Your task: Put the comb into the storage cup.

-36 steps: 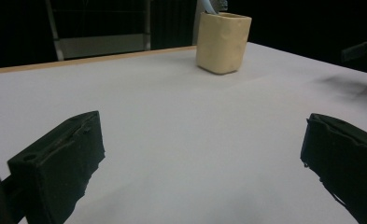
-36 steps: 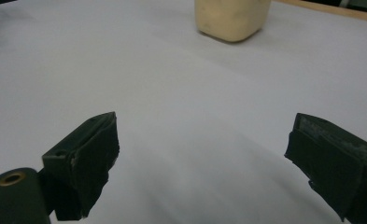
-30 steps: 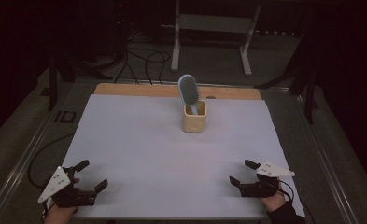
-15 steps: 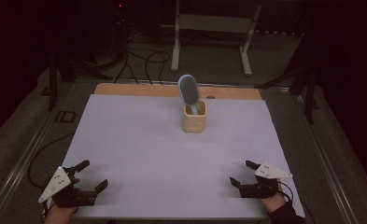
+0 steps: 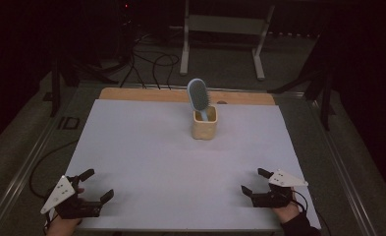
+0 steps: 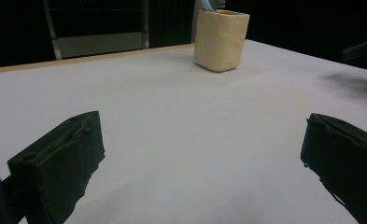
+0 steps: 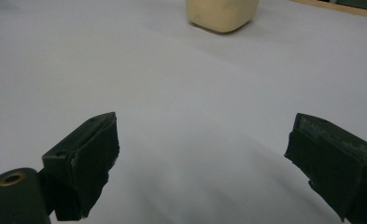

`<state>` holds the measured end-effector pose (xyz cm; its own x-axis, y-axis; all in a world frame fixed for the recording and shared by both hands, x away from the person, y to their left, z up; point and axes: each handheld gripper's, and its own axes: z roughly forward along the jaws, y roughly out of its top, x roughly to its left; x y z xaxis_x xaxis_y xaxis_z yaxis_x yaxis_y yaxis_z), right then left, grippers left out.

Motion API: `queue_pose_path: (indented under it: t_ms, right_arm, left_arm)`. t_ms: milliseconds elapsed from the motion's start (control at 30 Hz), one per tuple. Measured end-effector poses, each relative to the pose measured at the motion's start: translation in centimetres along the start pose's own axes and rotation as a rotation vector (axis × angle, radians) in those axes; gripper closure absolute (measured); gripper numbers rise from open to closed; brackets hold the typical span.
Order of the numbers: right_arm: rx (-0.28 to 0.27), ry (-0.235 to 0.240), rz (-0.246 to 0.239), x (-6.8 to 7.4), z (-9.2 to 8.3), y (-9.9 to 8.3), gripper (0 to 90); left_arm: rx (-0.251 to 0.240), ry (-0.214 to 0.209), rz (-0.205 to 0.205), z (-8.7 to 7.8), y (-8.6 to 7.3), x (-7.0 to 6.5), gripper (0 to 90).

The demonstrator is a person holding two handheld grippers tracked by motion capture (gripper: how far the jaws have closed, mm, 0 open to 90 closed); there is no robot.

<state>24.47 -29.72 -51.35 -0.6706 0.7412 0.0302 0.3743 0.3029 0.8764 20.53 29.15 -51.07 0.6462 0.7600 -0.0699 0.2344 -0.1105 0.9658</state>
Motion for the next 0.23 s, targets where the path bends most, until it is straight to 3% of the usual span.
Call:
queue_pose_path:
  t_ms: [233]
  right_arm:
    - [0.001,-0.001,-0.004,0.03,0.00,0.02,8.5]
  left_arm:
    - [0.000,0.000,0.001,-0.02,0.00,-0.02,0.0]
